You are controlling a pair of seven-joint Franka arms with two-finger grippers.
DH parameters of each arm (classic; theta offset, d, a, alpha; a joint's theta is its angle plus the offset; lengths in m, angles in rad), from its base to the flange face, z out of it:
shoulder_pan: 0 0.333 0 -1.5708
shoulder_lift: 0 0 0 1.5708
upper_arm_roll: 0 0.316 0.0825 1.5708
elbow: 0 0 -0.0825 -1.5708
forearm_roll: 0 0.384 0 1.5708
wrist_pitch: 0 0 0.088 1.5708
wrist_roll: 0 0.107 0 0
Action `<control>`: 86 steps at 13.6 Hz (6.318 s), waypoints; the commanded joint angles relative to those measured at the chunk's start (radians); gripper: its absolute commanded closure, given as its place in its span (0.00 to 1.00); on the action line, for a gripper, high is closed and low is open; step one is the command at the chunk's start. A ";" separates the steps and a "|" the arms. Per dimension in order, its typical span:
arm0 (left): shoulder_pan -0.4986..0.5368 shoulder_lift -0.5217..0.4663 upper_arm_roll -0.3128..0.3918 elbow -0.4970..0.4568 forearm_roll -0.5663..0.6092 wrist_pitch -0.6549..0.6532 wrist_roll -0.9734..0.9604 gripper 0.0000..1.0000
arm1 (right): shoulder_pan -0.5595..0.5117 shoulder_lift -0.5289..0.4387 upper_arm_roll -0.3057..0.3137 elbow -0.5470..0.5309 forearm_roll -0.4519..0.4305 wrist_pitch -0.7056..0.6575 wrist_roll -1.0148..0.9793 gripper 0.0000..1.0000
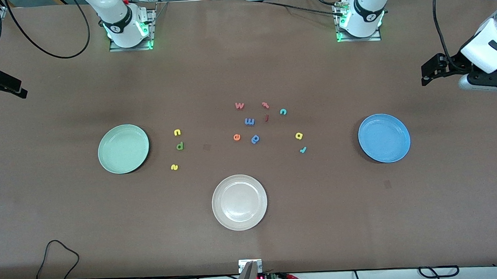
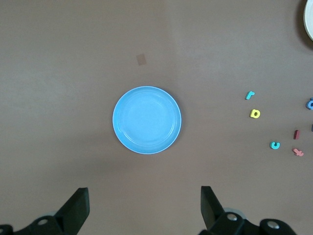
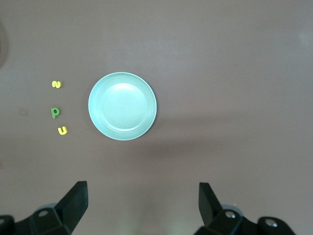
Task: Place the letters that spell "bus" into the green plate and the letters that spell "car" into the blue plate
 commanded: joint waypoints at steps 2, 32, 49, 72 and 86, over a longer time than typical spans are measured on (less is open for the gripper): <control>-0.004 0.014 0.006 0.034 0.019 -0.027 0.020 0.00 | -0.001 -0.033 0.004 -0.031 -0.012 0.002 -0.007 0.00; -0.271 0.743 -0.174 0.011 0.106 0.684 -0.195 0.38 | 0.462 0.779 0.006 0.029 -0.005 0.766 0.441 0.29; -0.125 0.588 -0.140 0.053 0.120 0.275 -0.128 0.99 | 0.476 0.817 0.000 0.033 -0.012 0.769 0.462 0.59; -0.105 0.609 -0.414 -0.151 0.263 0.587 -0.472 0.00 | 0.299 0.533 -0.020 -0.206 -0.018 0.611 0.248 0.96; -0.113 0.698 -0.413 -0.164 0.343 0.707 -0.479 0.58 | 0.264 0.518 0.010 -0.268 -0.001 0.700 0.257 0.00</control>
